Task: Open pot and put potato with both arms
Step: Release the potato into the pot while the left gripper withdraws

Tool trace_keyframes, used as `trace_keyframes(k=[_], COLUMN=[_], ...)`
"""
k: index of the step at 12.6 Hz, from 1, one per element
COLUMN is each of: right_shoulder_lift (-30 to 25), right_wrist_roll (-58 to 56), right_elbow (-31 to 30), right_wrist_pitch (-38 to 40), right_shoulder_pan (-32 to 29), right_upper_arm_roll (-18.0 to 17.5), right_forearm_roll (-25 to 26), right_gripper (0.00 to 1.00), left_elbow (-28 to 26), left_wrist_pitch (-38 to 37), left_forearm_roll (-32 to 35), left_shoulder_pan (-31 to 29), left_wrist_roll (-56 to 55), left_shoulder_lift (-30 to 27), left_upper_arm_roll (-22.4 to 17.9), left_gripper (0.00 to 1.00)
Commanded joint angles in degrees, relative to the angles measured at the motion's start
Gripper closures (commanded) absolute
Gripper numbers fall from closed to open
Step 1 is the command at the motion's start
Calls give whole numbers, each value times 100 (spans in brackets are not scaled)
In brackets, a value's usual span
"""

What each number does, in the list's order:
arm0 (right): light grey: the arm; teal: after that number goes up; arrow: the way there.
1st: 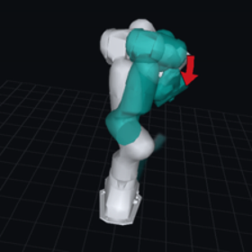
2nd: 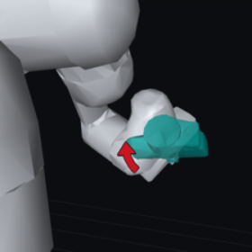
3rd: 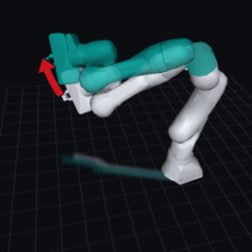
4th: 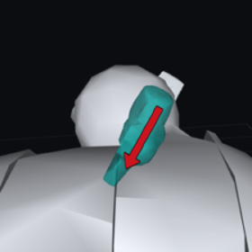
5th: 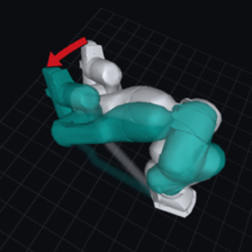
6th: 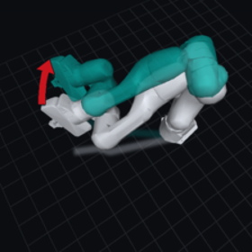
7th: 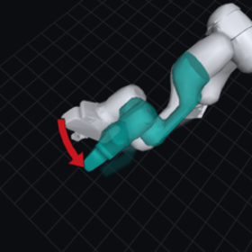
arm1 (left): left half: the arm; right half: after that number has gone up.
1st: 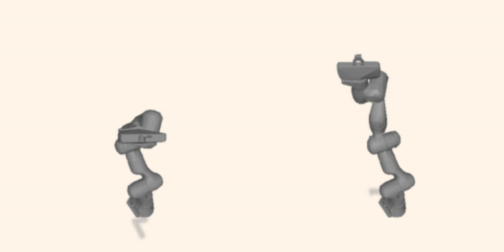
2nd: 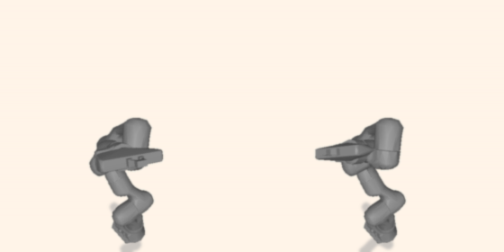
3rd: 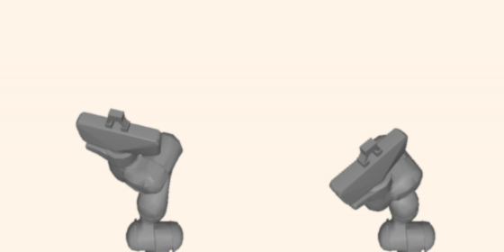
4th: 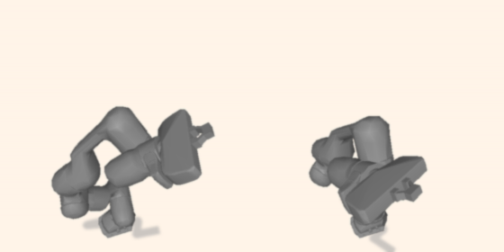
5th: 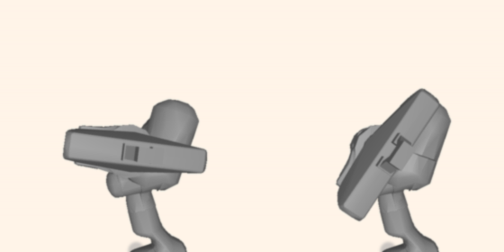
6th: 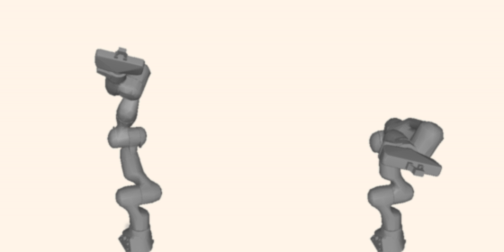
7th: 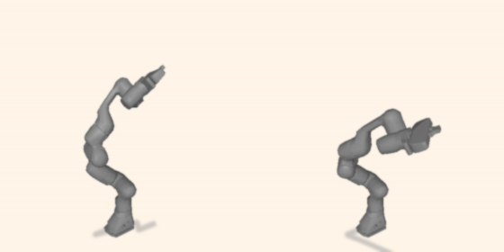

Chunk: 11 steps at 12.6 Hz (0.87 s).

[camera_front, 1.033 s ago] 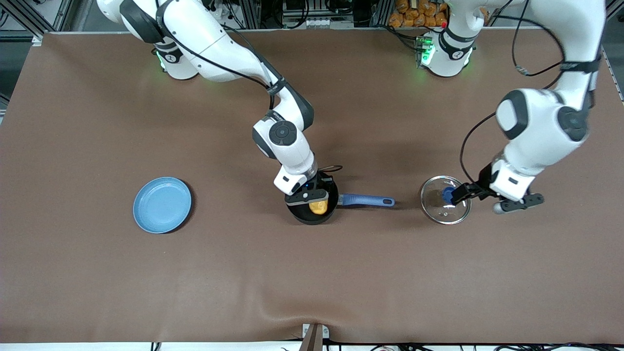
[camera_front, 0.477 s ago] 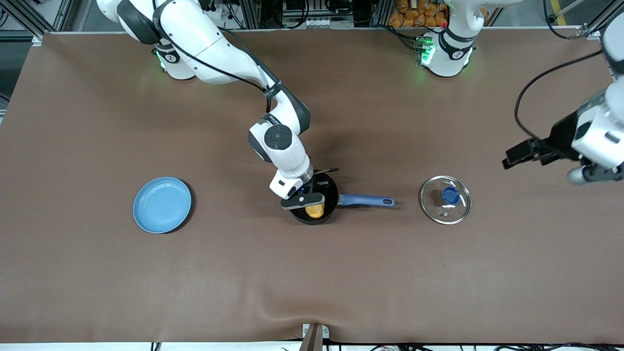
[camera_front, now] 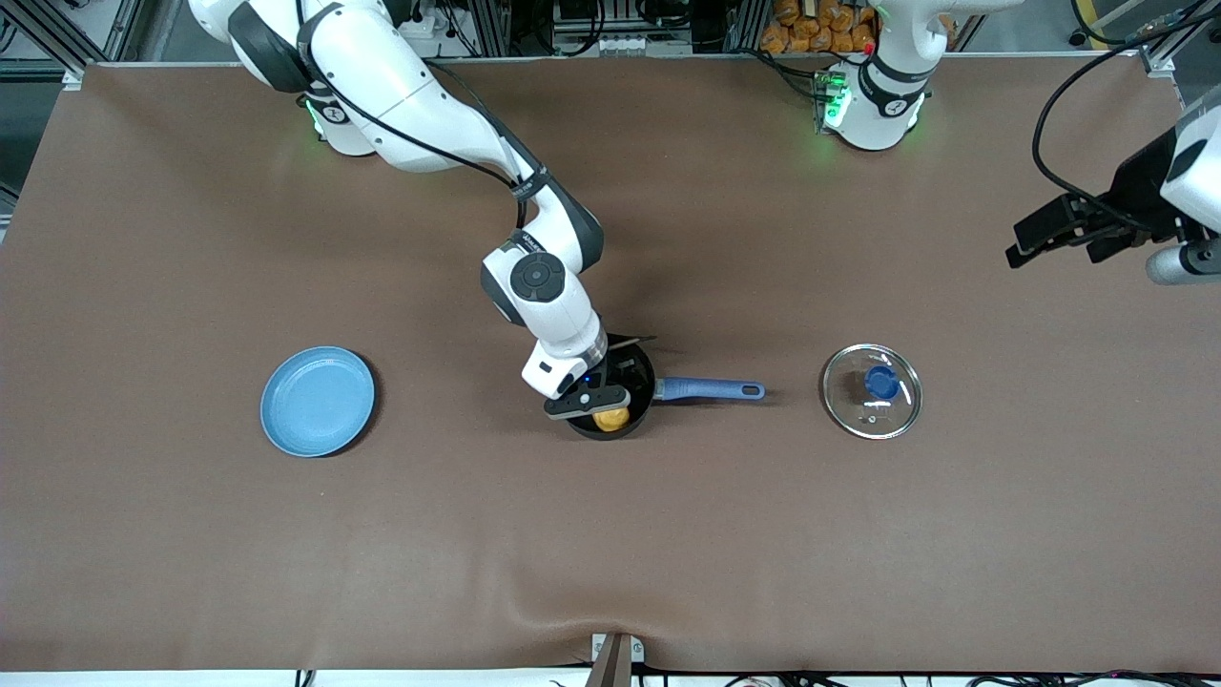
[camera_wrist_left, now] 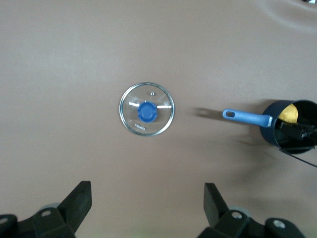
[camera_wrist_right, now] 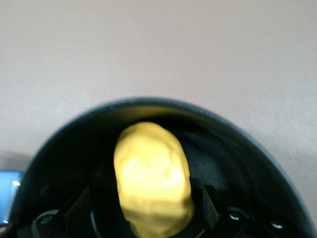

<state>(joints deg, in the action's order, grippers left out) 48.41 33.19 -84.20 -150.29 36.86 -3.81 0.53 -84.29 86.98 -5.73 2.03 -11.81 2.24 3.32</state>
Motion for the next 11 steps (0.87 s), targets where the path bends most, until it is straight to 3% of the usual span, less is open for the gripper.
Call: trace_keyframes(k=[1, 4, 7, 11], right_shoulder_lift=[-252, -647, -1402, -2475], right_wrist_roll=[-32, -32, 12, -110], right_elbow=[44, 44, -17, -27], right_wrist_pitch=[323, 929, 2140, 3925], right_shoulder_pan=[-83, -83, -187, -950], right_upper_arm_roll=[-59, -67, -59, -59], right_forearm_roll=[114, 105, 79, 88], right_gripper=[0, 0, 0, 0], left_elbow=[-358, -527, -553, -492], left_wrist_pitch=[-67, -189, -172, -76], left_forearm_roll=[64, 46, 46, 20], left_shoulder_pan=[-10, 59, 227, 218], left_wrist_roll=[100, 100, 100, -14], left_shoulder_lift=[-319, -653, -637, -540], left_upper_arm_roll=[28, -68, -288, -122], left_gripper=[0, 0, 0, 0])
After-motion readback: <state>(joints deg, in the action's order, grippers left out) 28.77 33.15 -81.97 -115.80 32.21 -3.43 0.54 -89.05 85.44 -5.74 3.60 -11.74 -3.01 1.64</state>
